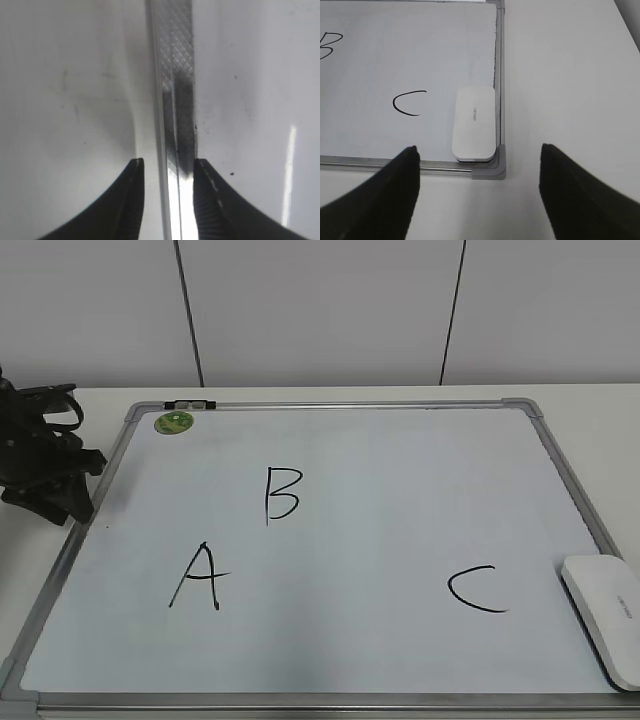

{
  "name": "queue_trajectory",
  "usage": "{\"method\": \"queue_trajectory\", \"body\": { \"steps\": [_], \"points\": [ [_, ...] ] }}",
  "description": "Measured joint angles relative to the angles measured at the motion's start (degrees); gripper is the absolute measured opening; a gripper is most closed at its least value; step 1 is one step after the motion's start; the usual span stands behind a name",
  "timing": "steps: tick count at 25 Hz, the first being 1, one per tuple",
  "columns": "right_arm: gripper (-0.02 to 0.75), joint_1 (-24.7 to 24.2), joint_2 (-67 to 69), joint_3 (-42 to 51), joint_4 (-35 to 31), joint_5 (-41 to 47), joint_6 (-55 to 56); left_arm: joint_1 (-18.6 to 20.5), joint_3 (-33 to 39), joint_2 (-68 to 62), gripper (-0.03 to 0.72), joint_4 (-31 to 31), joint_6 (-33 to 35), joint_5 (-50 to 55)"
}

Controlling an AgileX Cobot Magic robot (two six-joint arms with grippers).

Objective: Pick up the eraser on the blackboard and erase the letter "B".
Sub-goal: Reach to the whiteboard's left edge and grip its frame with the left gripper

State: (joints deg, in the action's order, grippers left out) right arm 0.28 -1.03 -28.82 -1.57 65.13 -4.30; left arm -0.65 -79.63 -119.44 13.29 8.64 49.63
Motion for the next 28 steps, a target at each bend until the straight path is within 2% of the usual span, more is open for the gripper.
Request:
{"method": "queue_trajectory", "body": {
  "steps": [16, 19, 24, 28],
  "points": [
    [0.574, 0.0, 0.0, 0.0, 0.0, 0.0, 0.0, 0.0, 0.0, -1.19, 0.216, -0.1, 0.0, -0.98],
    [0.574, 0.0, 0.0, 0.0, 0.0, 0.0, 0.0, 0.0, -0.24, -1.55, 0.171, -0.1, 0.0, -0.72],
    [0.574, 0.0, 0.0, 0.0, 0.0, 0.0, 0.0, 0.0, -0.84, -1.93, 0.025, 0.46, 0.0, 0.7],
    [0.574, 0.0, 0.0, 0.0, 0.0, 0.0, 0.0, 0.09, -1.05, -2.16, 0.011, 0.99, -0.37, 1.01]
  ]
}}
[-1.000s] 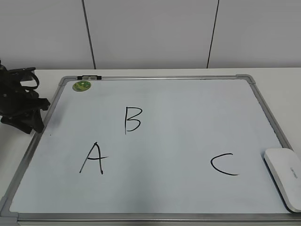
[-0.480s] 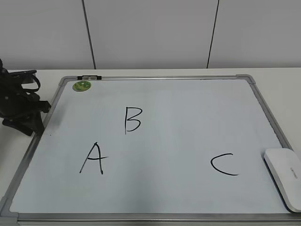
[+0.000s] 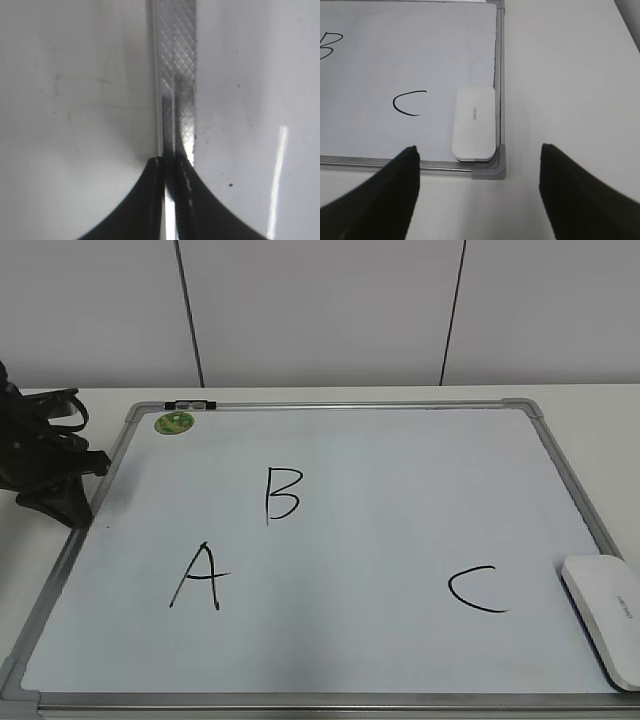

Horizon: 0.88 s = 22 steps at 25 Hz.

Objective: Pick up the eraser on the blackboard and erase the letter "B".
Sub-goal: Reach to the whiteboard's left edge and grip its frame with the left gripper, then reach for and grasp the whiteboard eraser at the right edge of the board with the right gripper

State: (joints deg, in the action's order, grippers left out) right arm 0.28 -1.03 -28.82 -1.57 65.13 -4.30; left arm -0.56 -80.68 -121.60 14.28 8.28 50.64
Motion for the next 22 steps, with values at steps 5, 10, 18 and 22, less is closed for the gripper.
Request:
{"method": "queue_trajectory", "body": {
  "steps": [5, 10, 18, 22],
  "points": [
    [0.574, -0.04, 0.0, 0.0, -0.11, 0.0, 0.0, 0.0, 0.0, 0.0, 0.011, 0.09, -0.08, 0.0],
    [0.574, -0.04, 1.4, -0.3, -1.05, -0.5, 0.0, 0.0, 0.0, 0.0, 0.011, 0.09, -0.08, 0.1],
    [0.574, -0.04, 21.83, -2.09, -2.59, -3.18, 0.0, 0.0, 0.0, 0.0, 0.011, 0.09, -0.08, 0.21],
    [0.574, -0.04, 33.78, -2.32, -2.59, -3.8, 0.0, 0.0, 0.0, 0.0, 0.011, 0.09, -0.08, 0.29]
  ]
}}
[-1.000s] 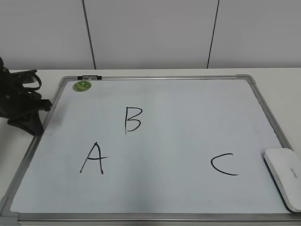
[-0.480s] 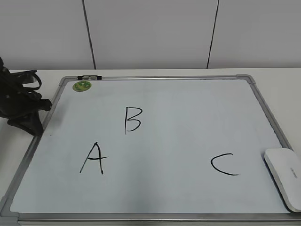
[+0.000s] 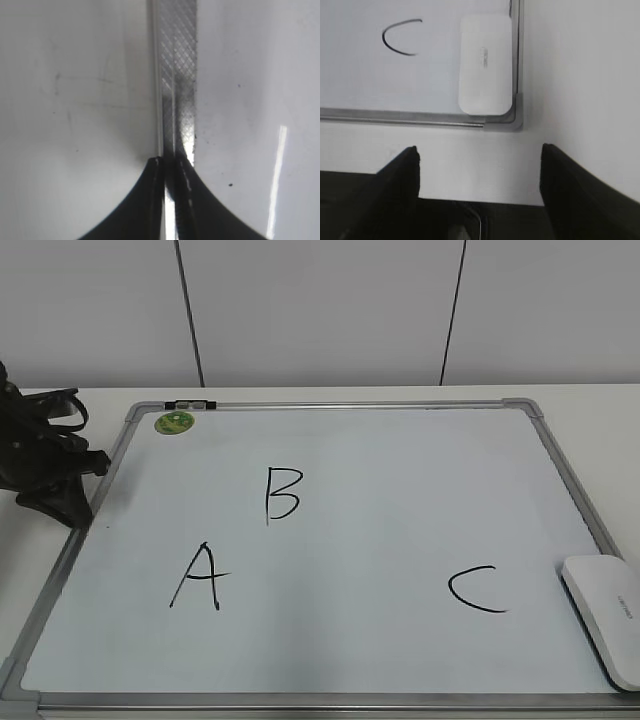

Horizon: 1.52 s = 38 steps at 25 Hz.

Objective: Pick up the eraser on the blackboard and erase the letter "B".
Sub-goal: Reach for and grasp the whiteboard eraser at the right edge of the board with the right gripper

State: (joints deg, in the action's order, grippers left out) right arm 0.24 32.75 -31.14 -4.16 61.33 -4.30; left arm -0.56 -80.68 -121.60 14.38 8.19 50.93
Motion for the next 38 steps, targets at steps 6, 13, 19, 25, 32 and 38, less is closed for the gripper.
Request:
{"method": "queue_trajectory", "body": {
  "steps": [6, 13, 19, 25, 32, 38],
  "points": [
    [0.574, 0.0, 14.55, -2.07, -0.79, -2.56, 0.0, 0.0, -0.1, 0.0, 0.011, 0.0, -0.03, 0.25],
    [0.574, 0.0, 26.34, -5.4, -3.88, -5.31, -3.49, 0.0, -0.1, 0.0, 0.011, 0.0, -0.03, 0.36],
    [0.575, 0.0, 36.14, -6.12, -4.81, -10.43, -5.14, 0.0, -0.1, 0.0, 0.011, 0.0, -0.03, 0.36],
    [0.655, 0.0, 44.28, -7.83, -4.33, -14.98, -5.71, 0.0, -0.1, 0.0, 0.011, 0.03, -0.03, 0.36],
    [0.663, 0.0, 50.43, -11.57, -4.15, -17.26, -5.84, 0.0, -0.1, 0.0, 0.011, 0.03, -0.03, 0.36],
    [0.663, 0.0, 55.66, -12.59, -3.12, -17.97, -5.84, 0.0, -0.1, 0.0, 0.011, 0.13, -0.03, 0.46]
  ]
}}
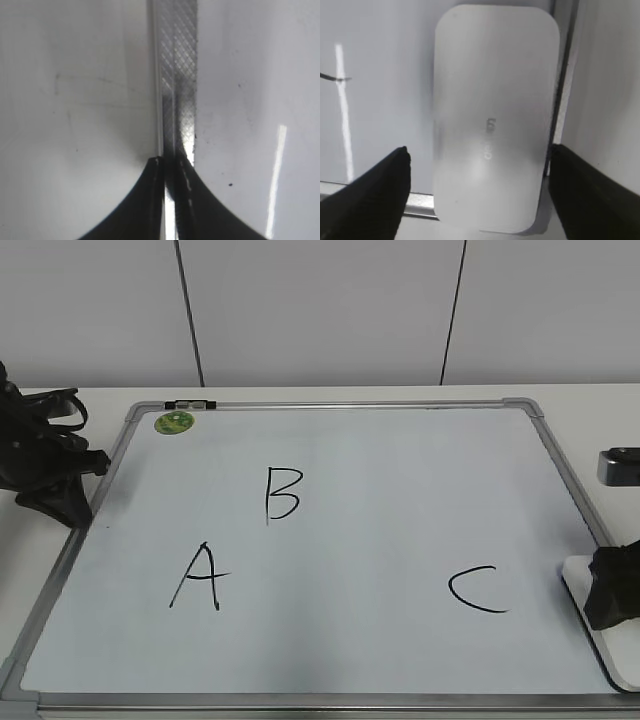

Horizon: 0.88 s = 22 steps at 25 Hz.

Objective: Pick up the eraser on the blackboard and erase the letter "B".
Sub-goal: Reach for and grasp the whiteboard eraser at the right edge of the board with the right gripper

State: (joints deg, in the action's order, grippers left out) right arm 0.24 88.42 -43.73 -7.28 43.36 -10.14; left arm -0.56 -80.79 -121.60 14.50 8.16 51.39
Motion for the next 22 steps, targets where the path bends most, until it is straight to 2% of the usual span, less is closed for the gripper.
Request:
{"method": "queue_trajectory", "body": {
  "steps": [14, 22],
  "points": [
    [0.652, 0.0, 6.06, -0.57, 1.42, -3.67, -0.12, 0.0, 0.0, 0.0, 0.011, 0.02, 0.0, 0.0],
    [0.562, 0.0, 6.44, -0.57, 1.22, -4.33, -0.12, 0.0, 0.0, 0.0, 0.011, 0.02, 0.0, 0.0]
  ]
}}
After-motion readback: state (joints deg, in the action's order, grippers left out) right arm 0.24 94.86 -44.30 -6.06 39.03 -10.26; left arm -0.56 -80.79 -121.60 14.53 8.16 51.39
